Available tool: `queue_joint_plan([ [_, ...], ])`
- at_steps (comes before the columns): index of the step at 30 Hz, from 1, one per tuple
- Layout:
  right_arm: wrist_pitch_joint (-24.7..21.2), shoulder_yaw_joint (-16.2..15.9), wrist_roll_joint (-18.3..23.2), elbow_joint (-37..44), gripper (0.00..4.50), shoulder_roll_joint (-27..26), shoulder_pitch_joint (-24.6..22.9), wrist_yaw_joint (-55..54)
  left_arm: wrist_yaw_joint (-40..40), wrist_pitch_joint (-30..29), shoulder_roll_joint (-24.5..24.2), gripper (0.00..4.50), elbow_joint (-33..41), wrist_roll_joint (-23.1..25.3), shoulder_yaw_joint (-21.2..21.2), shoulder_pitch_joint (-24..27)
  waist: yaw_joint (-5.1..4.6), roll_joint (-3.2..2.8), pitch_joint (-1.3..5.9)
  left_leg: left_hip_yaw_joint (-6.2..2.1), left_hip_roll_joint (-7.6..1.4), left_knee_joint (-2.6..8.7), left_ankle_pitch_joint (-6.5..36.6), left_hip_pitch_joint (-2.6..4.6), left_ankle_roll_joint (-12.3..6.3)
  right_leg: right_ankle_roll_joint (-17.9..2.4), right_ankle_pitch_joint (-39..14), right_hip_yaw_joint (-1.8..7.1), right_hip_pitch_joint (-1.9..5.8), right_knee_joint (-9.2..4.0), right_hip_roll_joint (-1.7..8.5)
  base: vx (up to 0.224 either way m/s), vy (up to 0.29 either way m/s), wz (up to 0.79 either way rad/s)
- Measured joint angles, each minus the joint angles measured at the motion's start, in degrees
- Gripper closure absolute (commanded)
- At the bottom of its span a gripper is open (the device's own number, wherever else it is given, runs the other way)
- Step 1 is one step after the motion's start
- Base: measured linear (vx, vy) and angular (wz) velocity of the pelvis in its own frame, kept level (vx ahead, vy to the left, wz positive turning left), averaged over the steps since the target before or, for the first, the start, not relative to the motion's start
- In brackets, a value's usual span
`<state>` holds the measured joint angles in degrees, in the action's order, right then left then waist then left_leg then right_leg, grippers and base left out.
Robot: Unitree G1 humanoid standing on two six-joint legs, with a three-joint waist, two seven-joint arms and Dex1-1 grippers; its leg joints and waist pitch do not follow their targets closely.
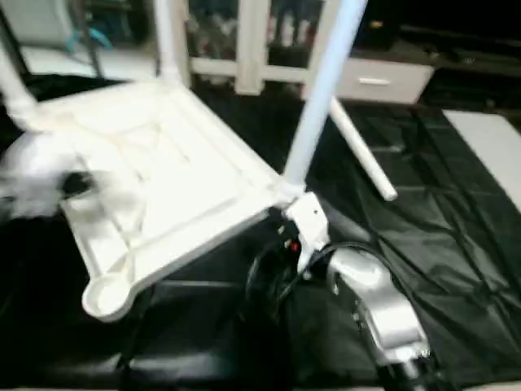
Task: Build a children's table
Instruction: Rotate table base
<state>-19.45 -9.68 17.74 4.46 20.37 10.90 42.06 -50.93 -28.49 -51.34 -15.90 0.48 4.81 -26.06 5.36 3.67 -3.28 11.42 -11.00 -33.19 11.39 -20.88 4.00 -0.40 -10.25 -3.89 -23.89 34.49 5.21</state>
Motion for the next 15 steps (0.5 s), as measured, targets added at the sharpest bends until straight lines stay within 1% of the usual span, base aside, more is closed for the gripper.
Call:
queue_joint_plan([
  [1,0.01,0.0,0.34,0.3,0.54,0.15,-0.02,1.05,0.05,-0.26,-2.12,3.6,-0.26,0.97,0.48,1.6,0.11,0.05,0.03,0.0,0.0,-0.04,0.0,0.04,0.0,-0.01,0.0,0.02,0.07,0.0,0.0,0.0,0.0,0.0],
  [3,0.01,0.0,0.59,0.33,0.54,0.48,-0.03,1.63,0.25,-0.42,-2.64,3.6,-0.66,1.87,0.87,2.29,0.65,0.21,0.01,0.0,0.0,-0.08,-0.04,0.07,0.05,-0.01,0.01,0.06,0.15,0.04,0.0,0.0,0.0,0.0],
  [4,0.01,0.0,0.63,0.33,0.54,0.45,-0.02,1.85,0.85,-0.45,-2.61,3.6,-0.91,2.06,0.91,2.6,1.09,0.38,-0.02,0.01,0.0,-0.1,-0.07,0.19,0.09,0.0,0.0,0.12,0.22,0.15,0.0,0.0,0.0,0.0],
  [5,0.01,0.0,0.63,0.33,0.54,0.45,-0.01,2.04,1.35,-0.54,-2.61,3.6,-1.32,2.16,1.02,2.87,1.26,0.53,-0.04,0.01,-0.01,-0.15,-0.08,0.27,0.11,0.0,0.0,0.13,0.26,0.25,0.0,0.0,0.0,0.0],
  [6,0.02,-0.01,0.63,0.33,0.54,0.46,0.0,2.16,1.89,-0.93,-2.75,3.6,-1.63,2.47,1.03,3.26,1.35,0.68,-0.06,0.0,-0.01,-0.19,-0.08,0.34,0.12,0.03,-0.03,0.14,0.31,0.34,0.0,0.0,0.0,0.0],
  [8,0.06,-0.02,0.63,0.33,0.54,0.59,-0.01,2.27,2.51,-1.55,-3.58,3.6,-1.81,3.54,0.76,4.88,1.22,1.01,-0.08,-0.06,-0.02,-0.27,-0.1,0.46,0.15,0.04,-0.03,0.15,0.36,0.47,0.0,0.0,0.0,0.0],
  [9,0.06,-0.01,0.63,0.33,0.54,0.68,-0.04,2.34,2.39,-1.81,-3.97,3.6,-1.72,3.73,0.23,5.77,1.17,1.07,-0.06,-0.07,-0.02,-0.27,-0.1,0.58,0.16,0.04,-0.03,0.15,0.45,0.47,0.0,0.0,0.0,0.0],
  [11,0.06,-0.01,0.63,0.33,0.54,0.75,-0.05,2.6,1.56,-2.82,-3.26,3.6,-1.31,3.49,-0.67,6.81,1.22,1.05,-0.09,-0.09,-0.02,-0.27,-0.1,0.76,0.16,0.26,-0.16,0.16,0.6,0.47,0.0,0.0,0.0,0.0],
  [12,0.07,-0.01,0.63,0.33,0.54,0.87,-0.05,2.99,0.93,-3.79,-2.12,3.6,-0.16,3.02,-0.88,7.1,1.37,1.01,-0.12,-0.1,-0.01,-0.28,-0.1,0.8,0.16,0.31,-0.19,0.16,0.68,0.47,0.0,0.0,0.0,0.0],
  [15,0.25,-0.03,0.63,0.33,0.54,0.91,0.02,3.86,-0.86,-4.97,1.81,3.6,2.45,1.45,-4.69,7.44,1.86,0.97,-0.15,-0.1,-0.01,-0.32,-0.1,0.84,0.16,0.07,-0.05,0.2,0.82,0.48,0.01,0.0,0.0,0.0],
])
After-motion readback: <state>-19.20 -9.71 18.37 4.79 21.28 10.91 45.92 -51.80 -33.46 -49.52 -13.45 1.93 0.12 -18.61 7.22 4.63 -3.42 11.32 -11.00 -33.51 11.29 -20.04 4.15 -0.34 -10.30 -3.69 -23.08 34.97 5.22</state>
